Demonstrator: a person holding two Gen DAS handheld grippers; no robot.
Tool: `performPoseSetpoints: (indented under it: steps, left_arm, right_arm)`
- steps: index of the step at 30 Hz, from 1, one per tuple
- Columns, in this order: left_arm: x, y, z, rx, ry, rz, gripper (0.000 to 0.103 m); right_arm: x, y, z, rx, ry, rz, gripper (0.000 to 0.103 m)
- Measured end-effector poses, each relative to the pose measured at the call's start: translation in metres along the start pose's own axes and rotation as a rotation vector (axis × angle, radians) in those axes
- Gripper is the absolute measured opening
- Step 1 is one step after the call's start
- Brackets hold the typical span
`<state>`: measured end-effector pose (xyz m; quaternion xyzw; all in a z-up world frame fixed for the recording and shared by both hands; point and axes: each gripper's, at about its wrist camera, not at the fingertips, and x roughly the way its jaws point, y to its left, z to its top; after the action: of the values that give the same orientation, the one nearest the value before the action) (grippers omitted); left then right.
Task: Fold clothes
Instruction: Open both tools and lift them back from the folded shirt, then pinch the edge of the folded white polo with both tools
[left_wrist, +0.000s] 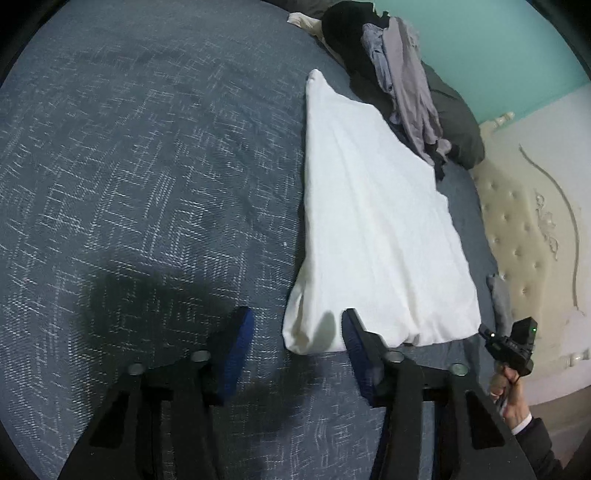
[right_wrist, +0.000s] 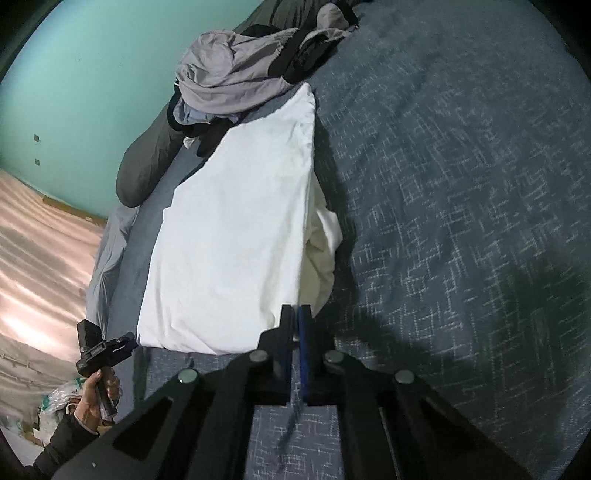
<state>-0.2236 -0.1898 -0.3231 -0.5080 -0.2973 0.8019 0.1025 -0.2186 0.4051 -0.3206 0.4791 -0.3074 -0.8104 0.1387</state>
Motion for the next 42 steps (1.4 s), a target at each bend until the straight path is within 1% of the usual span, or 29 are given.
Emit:
performPoseSetpoints:
  steps: [1, 2, 3, 5, 10, 14, 20, 24, 29, 34, 36, 39, 42]
  left_arm:
    - [0.001, 0.0, 0.0, 0.001, 0.0, -0.002, 0.027]
    - [0.001, 0.0, 0.0, 0.002, 0.0, -0.004, 0.018]
    - [0.002, -0.001, -0.001, 0.005, 0.001, -0.008, 0.015]
    - [0.003, -0.004, -0.002, 0.021, 0.008, -0.009, 0.005]
    - [0.002, -0.009, -0.002, 0.047, 0.0, 0.013, 0.003]
    - [-0.004, -0.004, -0.002, 0.027, -0.009, 0.013, 0.003]
    - [-0.022, 0.005, 0.003, 0.005, -0.041, 0.004, 0.002]
    - [-0.024, 0.01, -0.002, 0.023, -0.018, 0.016, 0.002]
    - [-0.017, 0.02, -0.011, 0.014, 0.02, 0.024, 0.002]
    - [-0.012, 0.015, -0.013, 0.028, 0.043, 0.045, 0.003]
    - [-0.013, 0.013, -0.012, 0.029, 0.04, 0.054, 0.003]
    - [-0.019, 0.014, -0.011, 0.001, 0.002, 0.061, 0.004]
    - [-0.022, 0.018, -0.012, -0.029, 0.005, 0.035, 0.004]
  right_arm:
    - [-0.001, 0.001, 0.001, -0.01, 0.002, -0.004, 0.002]
    - [-0.003, 0.003, 0.001, -0.021, 0.004, -0.008, 0.002]
    - [-0.004, 0.004, 0.002, -0.031, 0.006, -0.012, 0.002]
    - [-0.006, 0.007, 0.003, -0.049, 0.013, -0.016, 0.002]
    - [-0.013, 0.013, 0.008, -0.079, 0.01, -0.024, 0.002]
    - [-0.02, 0.013, 0.013, -0.083, 0.001, -0.033, 0.002]
    - [-0.036, 0.016, 0.022, -0.134, -0.003, -0.064, 0.002]
    - [-0.029, 0.008, 0.018, -0.128, 0.026, -0.09, 0.002]
    - [-0.019, -0.002, 0.013, -0.12, 0.062, -0.121, 0.002]
    - [-0.011, -0.012, 0.01, -0.101, 0.088, -0.149, 0.002]
    - [-0.009, -0.014, 0.01, -0.085, 0.085, -0.149, 0.002]
    - [-0.007, -0.011, 0.011, -0.095, 0.081, -0.155, 0.002]
    - [-0.004, -0.011, 0.009, -0.096, 0.096, -0.161, 0.002]
